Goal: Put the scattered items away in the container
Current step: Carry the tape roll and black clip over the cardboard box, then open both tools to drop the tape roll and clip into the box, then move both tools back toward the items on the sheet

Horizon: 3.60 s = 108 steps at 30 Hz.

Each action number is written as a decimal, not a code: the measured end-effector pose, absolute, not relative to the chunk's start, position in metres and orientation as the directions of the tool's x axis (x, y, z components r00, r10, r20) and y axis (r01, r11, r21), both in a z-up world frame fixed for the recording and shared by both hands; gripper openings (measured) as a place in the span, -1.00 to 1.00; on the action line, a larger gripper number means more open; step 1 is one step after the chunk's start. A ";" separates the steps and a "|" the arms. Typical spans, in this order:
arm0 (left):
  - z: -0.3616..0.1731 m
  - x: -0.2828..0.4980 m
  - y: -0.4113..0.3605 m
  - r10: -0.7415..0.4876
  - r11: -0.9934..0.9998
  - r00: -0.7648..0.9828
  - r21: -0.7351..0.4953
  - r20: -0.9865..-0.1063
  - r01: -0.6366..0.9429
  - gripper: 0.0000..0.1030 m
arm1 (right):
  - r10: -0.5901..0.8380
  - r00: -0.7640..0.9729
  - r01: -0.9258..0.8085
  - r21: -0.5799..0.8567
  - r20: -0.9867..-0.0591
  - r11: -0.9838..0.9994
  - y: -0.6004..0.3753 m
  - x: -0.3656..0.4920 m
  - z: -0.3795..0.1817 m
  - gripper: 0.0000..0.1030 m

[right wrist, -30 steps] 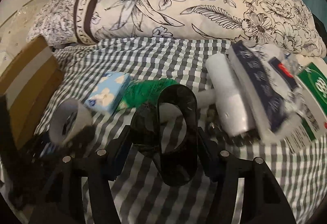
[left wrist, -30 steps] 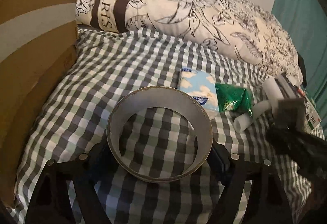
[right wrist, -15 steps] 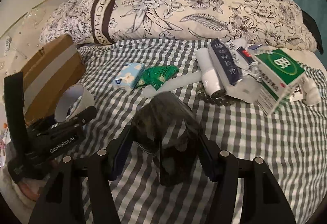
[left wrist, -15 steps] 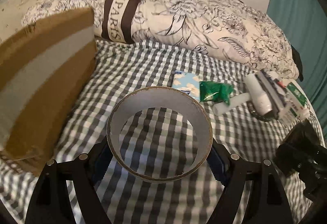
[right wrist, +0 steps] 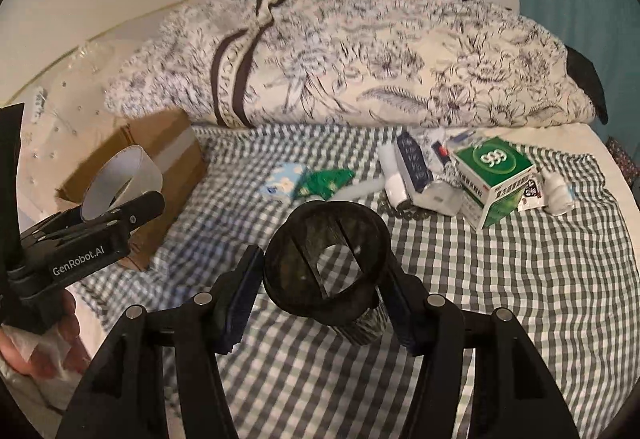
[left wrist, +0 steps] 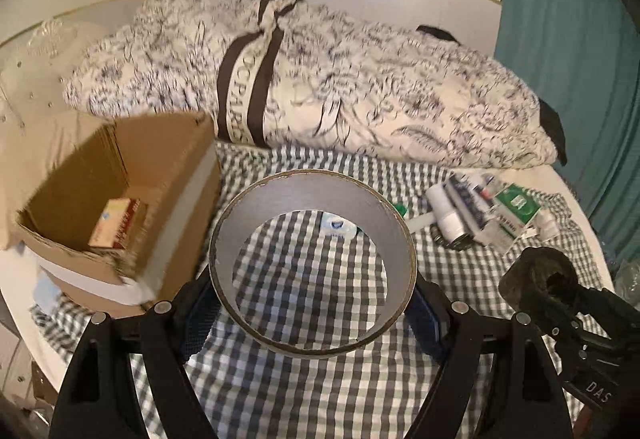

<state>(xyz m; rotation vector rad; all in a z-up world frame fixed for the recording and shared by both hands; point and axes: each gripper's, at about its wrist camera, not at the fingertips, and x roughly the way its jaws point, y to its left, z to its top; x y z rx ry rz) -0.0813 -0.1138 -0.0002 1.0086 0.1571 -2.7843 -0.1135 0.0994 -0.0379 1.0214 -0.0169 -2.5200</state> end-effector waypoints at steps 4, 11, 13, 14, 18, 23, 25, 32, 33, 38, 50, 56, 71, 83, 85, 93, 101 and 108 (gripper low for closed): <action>0.021 -0.067 -0.118 -0.134 -0.979 -0.773 -0.040 -0.620 0.202 0.61 | -0.387 -0.662 0.392 0.144 -0.642 -0.909 0.094 -0.099 -0.018 0.12; 0.040 -0.050 -0.141 -0.140 -0.976 -0.788 -0.051 -0.599 0.213 0.62 | -0.411 -0.676 0.433 0.122 -0.612 -0.893 0.075 -0.080 0.011 0.12; 0.044 -0.047 -0.155 -0.149 -0.972 -0.787 -0.057 -0.599 0.227 0.62 | -0.418 -0.679 0.451 0.107 -0.604 -0.886 0.063 -0.077 0.019 0.12; 0.045 -0.046 -0.160 -0.152 -0.971 -0.787 -0.059 -0.598 0.232 0.61 | -0.425 -0.679 0.461 0.102 -0.599 -0.881 0.057 -0.075 0.024 0.12; 0.054 -0.040 -0.193 -0.182 -0.960 -0.788 -0.067 -0.589 0.272 0.62 | -0.457 -0.671 0.502 0.095 -0.584 -0.860 0.027 -0.073 0.037 0.12; 0.063 -0.034 -0.238 -0.231 -0.942 -0.782 -0.066 -0.579 0.328 0.62 | -0.498 -0.643 0.561 0.084 -0.582 -0.823 -0.021 -0.072 0.046 0.12; 0.063 -0.033 -0.257 -0.249 -0.934 -0.773 -0.065 -0.583 0.351 0.62 | -0.522 -0.623 0.586 0.095 -0.583 -0.805 -0.041 -0.075 0.048 0.12; 0.049 -0.036 -0.317 -0.290 -0.907 -0.742 -0.074 -0.605 0.415 0.62 | -0.572 -0.565 0.657 0.095 -0.594 -0.748 -0.115 -0.089 0.052 0.12; 0.046 -0.038 -0.325 -0.290 -0.904 -0.738 -0.079 -0.609 0.421 0.62 | -0.580 -0.556 0.666 0.098 -0.595 -0.739 -0.125 -0.091 0.053 0.12; 0.028 -0.051 -0.352 -0.295 -0.897 -0.715 -0.075 -0.634 0.436 0.62 | -0.623 -0.483 0.696 0.162 -0.615 -0.699 -0.168 -0.113 0.046 0.12; -0.012 -0.076 -0.380 -0.269 -0.885 -0.684 -0.107 -0.679 0.454 0.62 | -0.656 -0.361 0.675 0.301 -0.663 -0.674 -0.229 -0.164 0.013 0.12; -0.021 -0.083 -0.381 -0.266 -0.887 -0.674 -0.100 -0.689 0.452 0.62 | -0.672 -0.334 0.668 0.337 -0.661 -0.664 -0.241 -0.176 0.001 0.12; -0.006 -0.079 -0.340 -0.299 -0.903 -0.694 -0.041 -0.655 0.427 1.00 | -0.687 -0.476 0.647 0.310 -0.550 -0.696 -0.197 -0.165 0.030 0.77; 0.027 -0.056 -0.229 -0.240 -0.934 -0.763 -0.071 -0.601 0.350 1.00 | -0.514 -0.666 0.454 0.253 -0.540 -0.854 -0.021 -0.136 0.029 0.77; 0.029 -0.054 -0.204 -0.219 -0.942 -0.775 -0.079 -0.593 0.326 1.00 | -0.478 -0.691 0.404 0.258 -0.542 -0.878 0.019 -0.129 0.025 0.77; 0.026 -0.047 -0.109 -0.117 -0.974 -0.783 -0.085 -0.610 0.211 1.00 | -0.314 -0.777 0.259 0.178 -0.546 -0.949 0.144 -0.088 0.016 0.77; 0.028 -0.028 -0.048 -0.041 -0.988 -0.777 -0.088 -0.628 0.124 1.00 | -0.232 -0.826 0.207 0.105 -0.514 -0.973 0.215 -0.038 0.021 0.77; 0.027 -0.017 -0.015 -0.007 -0.994 -0.765 -0.079 -0.644 0.076 1.00 | -0.206 -0.841 0.213 0.045 -0.499 -0.976 0.234 -0.007 0.022 0.77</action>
